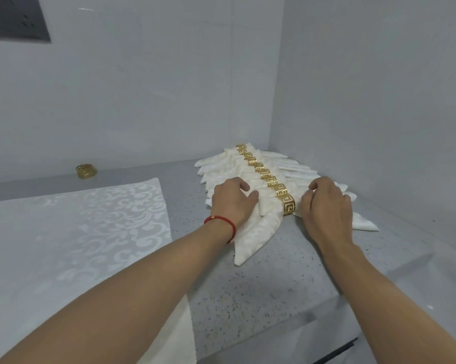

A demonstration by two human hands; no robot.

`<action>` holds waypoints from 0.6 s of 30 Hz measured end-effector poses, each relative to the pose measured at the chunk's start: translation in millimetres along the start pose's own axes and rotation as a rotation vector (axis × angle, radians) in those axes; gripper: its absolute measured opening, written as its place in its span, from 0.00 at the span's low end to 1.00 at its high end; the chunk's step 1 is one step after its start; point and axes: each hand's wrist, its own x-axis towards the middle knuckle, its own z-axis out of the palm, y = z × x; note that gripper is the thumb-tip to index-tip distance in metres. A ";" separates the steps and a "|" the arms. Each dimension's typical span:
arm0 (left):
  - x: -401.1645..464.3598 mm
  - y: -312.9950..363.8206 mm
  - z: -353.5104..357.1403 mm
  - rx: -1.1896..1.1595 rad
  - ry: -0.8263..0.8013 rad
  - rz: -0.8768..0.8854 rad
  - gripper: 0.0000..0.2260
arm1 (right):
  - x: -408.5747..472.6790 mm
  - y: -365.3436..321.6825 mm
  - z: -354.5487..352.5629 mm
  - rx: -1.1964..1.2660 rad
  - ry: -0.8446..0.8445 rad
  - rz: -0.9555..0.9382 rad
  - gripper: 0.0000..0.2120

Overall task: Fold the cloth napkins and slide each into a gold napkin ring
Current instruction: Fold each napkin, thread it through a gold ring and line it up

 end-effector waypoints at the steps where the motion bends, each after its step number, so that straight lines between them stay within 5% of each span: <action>1: -5.1 -5.6 -14.4 0.014 0.009 0.023 0.10 | -3.2 -4.2 -6.5 0.025 -0.005 -0.026 0.05; 4: -27.7 -36.8 -69.6 0.217 0.023 0.101 0.12 | -23.9 -30.7 -29.7 0.079 -0.050 -0.235 0.01; 10: -110.8 -108.9 -190.6 0.806 0.069 -0.024 0.13 | -82.8 -151.9 -71.6 0.358 -0.388 -0.545 0.18; 14: -166.7 -145.9 -222.7 0.836 -0.034 -0.192 0.17 | -103.2 -233.1 -53.2 0.159 -0.796 -0.774 0.25; 18: -186.7 -180.5 -255.5 0.843 -0.272 -0.074 0.23 | -130.7 -267.2 -53.1 -0.094 -1.052 -0.688 0.31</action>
